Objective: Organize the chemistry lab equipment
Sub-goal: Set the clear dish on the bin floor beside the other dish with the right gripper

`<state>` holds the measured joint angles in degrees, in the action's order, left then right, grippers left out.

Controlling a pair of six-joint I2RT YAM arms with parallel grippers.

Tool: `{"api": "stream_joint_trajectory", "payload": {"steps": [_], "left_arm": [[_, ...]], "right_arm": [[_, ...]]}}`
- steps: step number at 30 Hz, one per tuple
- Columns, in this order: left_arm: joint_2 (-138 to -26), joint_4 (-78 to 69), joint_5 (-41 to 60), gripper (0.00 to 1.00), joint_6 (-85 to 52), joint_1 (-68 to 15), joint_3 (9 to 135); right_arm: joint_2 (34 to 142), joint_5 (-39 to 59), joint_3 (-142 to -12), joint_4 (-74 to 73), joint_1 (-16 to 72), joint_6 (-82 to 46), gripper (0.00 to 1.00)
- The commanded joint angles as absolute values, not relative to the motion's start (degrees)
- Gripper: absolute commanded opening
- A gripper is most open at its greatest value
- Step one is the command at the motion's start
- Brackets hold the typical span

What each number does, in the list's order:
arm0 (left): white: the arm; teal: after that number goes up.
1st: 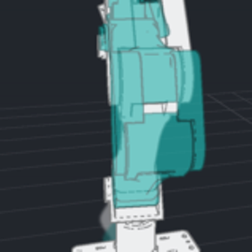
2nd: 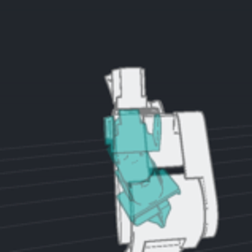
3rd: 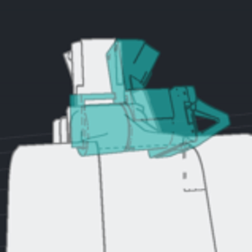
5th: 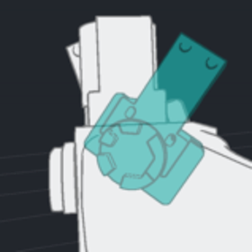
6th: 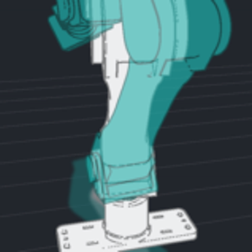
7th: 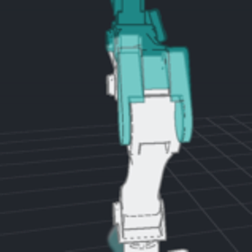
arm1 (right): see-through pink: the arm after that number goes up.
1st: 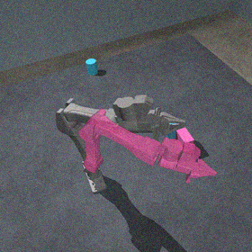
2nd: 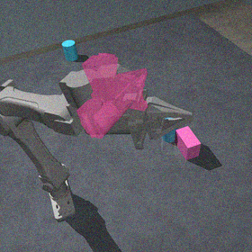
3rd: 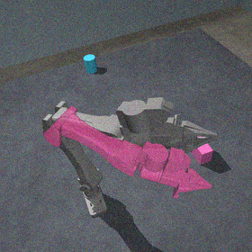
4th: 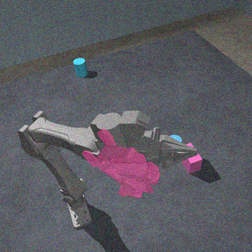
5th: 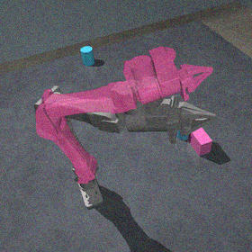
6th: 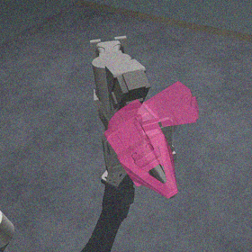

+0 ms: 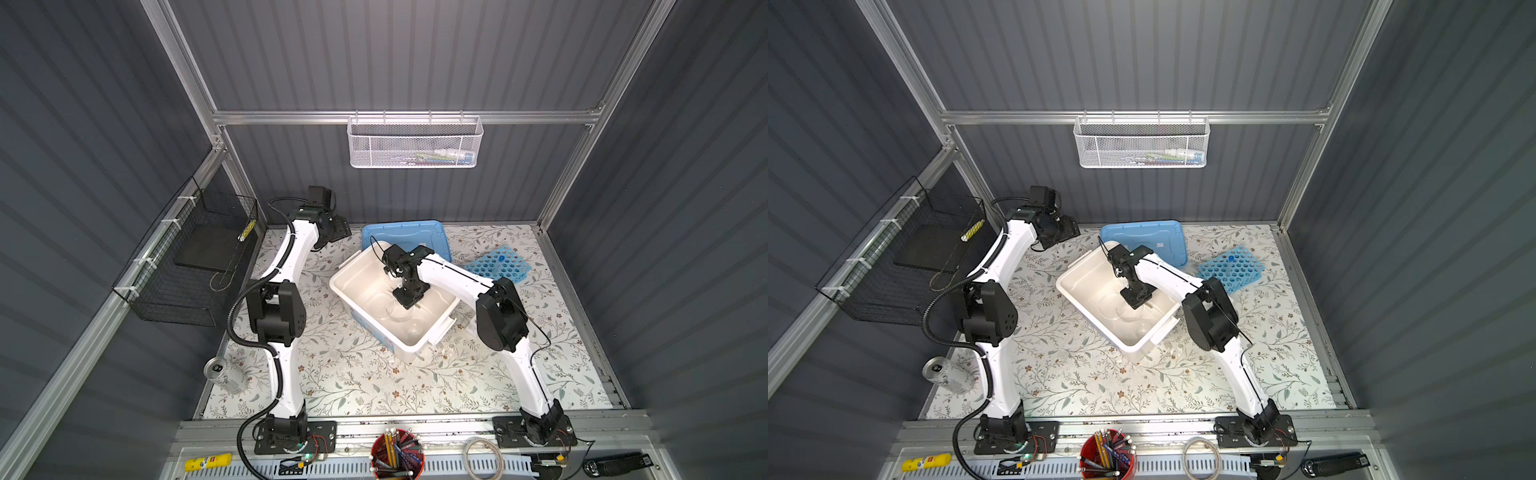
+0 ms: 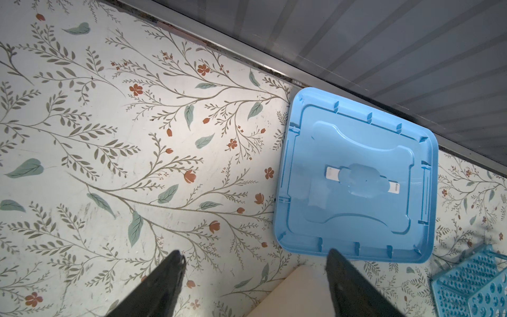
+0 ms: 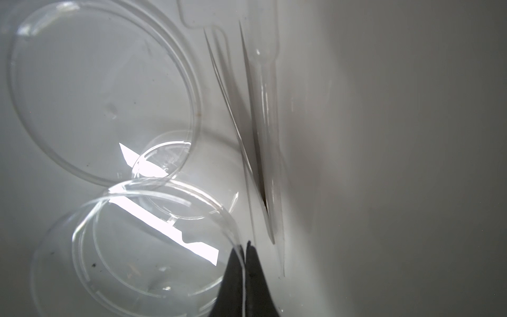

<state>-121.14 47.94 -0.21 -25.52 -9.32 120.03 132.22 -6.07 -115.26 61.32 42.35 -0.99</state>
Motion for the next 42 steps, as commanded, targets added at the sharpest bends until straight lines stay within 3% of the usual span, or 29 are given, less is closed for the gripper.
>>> {"api": "stream_joint_trajectory", "payload": {"steps": [1,24,42], "left_arm": [[-122.1,49.6,0.4,0.83,-24.4,-9.4,122.4],[-122.3,50.3,0.3,0.82,-22.9,-9.4,123.6],[-122.0,49.5,1.3,0.82,-23.1,-9.4,122.5]], "right_arm": [[134.0,-6.7,-116.5,62.6,42.0,-1.0,0.0],[135.5,-4.8,-120.3,64.0,42.9,-1.1,0.0],[131.9,-5.4,-112.3,62.4,42.6,-2.3,0.0]]}}
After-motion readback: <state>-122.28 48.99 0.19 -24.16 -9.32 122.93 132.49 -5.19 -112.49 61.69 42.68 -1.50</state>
